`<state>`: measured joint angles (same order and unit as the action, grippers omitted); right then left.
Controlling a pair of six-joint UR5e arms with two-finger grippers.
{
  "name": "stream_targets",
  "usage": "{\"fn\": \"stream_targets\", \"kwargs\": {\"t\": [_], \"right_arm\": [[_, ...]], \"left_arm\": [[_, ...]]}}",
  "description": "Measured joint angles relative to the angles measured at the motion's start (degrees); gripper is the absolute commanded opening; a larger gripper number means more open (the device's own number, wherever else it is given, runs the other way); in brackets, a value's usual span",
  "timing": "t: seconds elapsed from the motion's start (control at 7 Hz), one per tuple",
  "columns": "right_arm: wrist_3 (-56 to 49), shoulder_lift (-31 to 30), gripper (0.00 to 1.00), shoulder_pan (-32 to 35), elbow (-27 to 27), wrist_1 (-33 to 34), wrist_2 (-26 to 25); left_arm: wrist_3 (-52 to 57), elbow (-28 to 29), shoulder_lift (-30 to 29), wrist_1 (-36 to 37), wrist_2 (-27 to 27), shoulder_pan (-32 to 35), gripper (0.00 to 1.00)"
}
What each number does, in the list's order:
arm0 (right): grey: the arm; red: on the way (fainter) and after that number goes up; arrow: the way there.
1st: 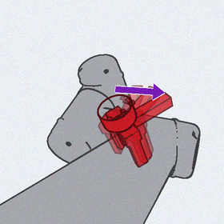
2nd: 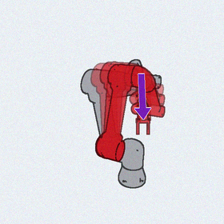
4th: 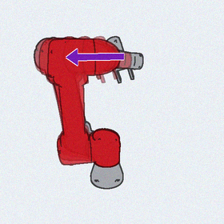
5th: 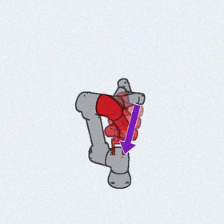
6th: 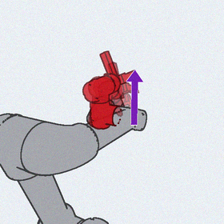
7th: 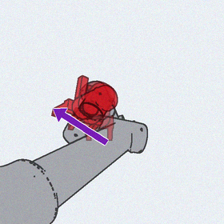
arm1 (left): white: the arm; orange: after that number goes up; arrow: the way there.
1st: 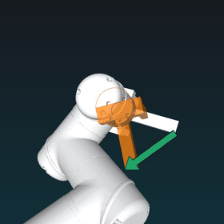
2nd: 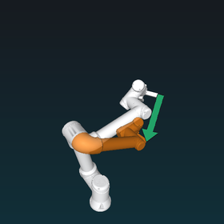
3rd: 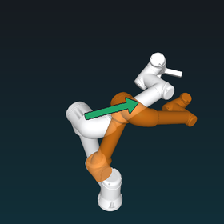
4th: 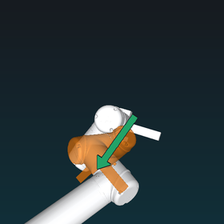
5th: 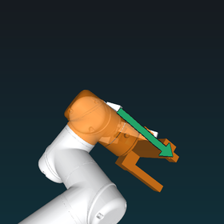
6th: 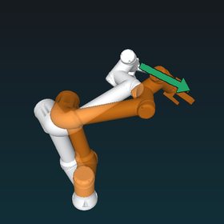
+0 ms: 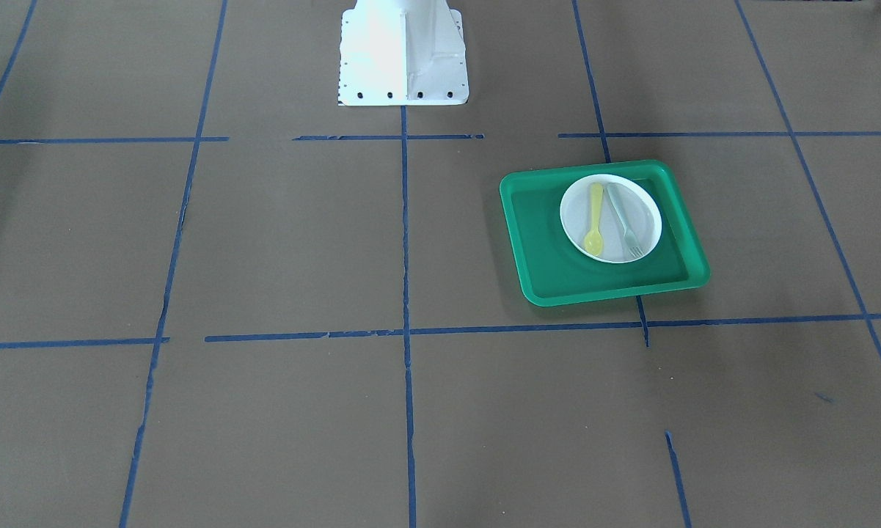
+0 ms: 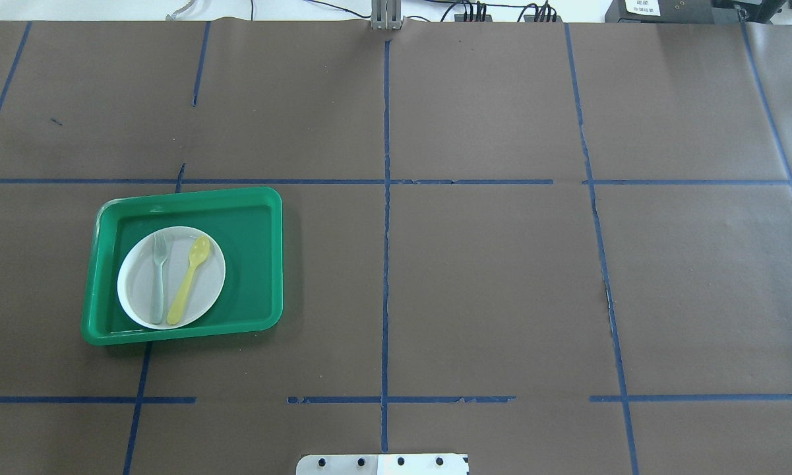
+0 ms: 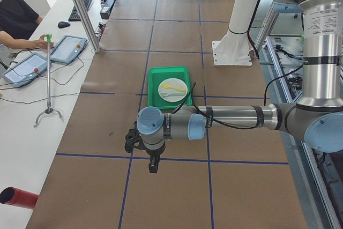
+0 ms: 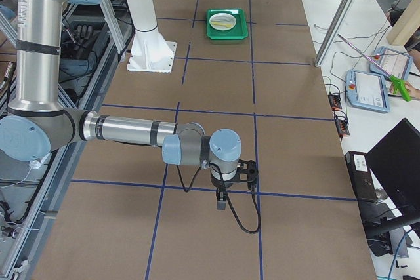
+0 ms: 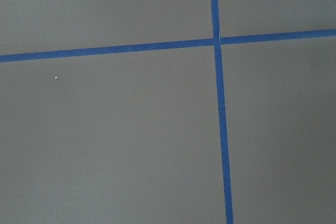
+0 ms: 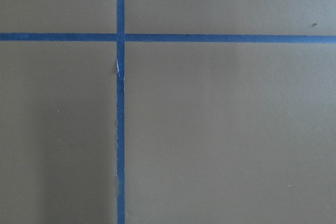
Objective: Place spoon
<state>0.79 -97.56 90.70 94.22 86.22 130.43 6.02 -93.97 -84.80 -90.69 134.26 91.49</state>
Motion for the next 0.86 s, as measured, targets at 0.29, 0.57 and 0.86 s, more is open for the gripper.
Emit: {"fn": "stream_targets", "kwargs": {"t": [0.29,0.57,0.86], "right_arm": [[0.0,0.0,1.00,0.0,0.0,0.0,0.0],[0.0,0.0,1.00,0.0,0.0,0.0,0.0],[0.0,0.0,1.00,0.0,0.0,0.0,0.0]], "left_arm": [[-0.1,0.4,-0.3,-0.2,0.0,0.0,1.00],[-0.2,-0.5,-1.1,-0.4,0.0,0.0,1.00],[-4.2,-2.1,-3.7,-1.1,0.0,-1.0,1.00]]}}
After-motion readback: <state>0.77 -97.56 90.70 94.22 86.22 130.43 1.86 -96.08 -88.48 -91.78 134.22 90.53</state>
